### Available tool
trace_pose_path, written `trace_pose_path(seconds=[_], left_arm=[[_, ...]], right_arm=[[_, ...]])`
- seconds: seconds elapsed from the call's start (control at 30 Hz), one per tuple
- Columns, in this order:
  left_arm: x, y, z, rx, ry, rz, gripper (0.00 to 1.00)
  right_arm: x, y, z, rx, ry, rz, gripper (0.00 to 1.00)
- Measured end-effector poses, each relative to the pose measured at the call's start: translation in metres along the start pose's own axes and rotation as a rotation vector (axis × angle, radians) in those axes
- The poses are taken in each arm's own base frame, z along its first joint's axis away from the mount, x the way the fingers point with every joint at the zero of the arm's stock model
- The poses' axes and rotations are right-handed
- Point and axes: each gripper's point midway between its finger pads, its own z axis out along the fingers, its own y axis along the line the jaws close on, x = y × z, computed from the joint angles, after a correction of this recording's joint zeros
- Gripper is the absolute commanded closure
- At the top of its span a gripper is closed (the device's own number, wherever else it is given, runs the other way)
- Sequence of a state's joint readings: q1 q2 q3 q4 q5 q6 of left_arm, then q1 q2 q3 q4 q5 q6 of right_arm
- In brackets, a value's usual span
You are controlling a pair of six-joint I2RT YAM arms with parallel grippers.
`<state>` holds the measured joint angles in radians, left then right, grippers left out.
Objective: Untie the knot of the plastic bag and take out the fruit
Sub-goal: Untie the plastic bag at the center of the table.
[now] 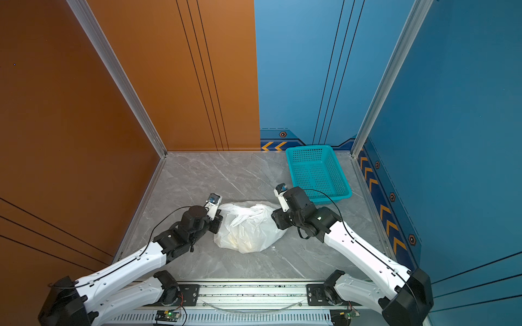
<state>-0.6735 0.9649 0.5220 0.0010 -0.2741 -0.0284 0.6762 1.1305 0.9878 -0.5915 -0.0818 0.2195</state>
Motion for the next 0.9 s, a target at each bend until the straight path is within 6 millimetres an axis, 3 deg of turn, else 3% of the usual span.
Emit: trace_pose_path(seconds=[0.1, 0.27, 0.43, 0.57, 0.7, 0.9], left_arm=[[-0.003, -0.002, 0.000, 0.011, -0.011, 0.024, 1.00], [-0.007, -0.003, 0.001, 0.018, -0.028, 0.041, 1.00], [-0.009, -0.004, 0.001, 0.018, -0.036, 0.044, 1.00], [-0.009, -0.004, 0.001, 0.018, -0.038, 0.045, 1.00], [-0.010, -0.003, 0.001, 0.018, -0.040, 0.045, 1.00], [-0.011, -0.002, 0.001, 0.014, -0.044, 0.042, 1.00]], right_arm=[[-0.016, 0.007, 0.008, -0.022, 0.010, -0.041, 0.29], [-0.021, 0.013, 0.039, -0.089, 0.093, -0.067, 0.30], [-0.015, 0.009, 0.061, -0.136, 0.161, -0.055, 0.59], [-0.019, 0.004, 0.062, -0.162, 0.154, -0.031, 0.72], [-0.025, 0.002, 0.062, -0.189, 0.131, -0.014, 1.00], [-0.017, 0.001, 0.064, -0.204, 0.140, -0.003, 1.00]])
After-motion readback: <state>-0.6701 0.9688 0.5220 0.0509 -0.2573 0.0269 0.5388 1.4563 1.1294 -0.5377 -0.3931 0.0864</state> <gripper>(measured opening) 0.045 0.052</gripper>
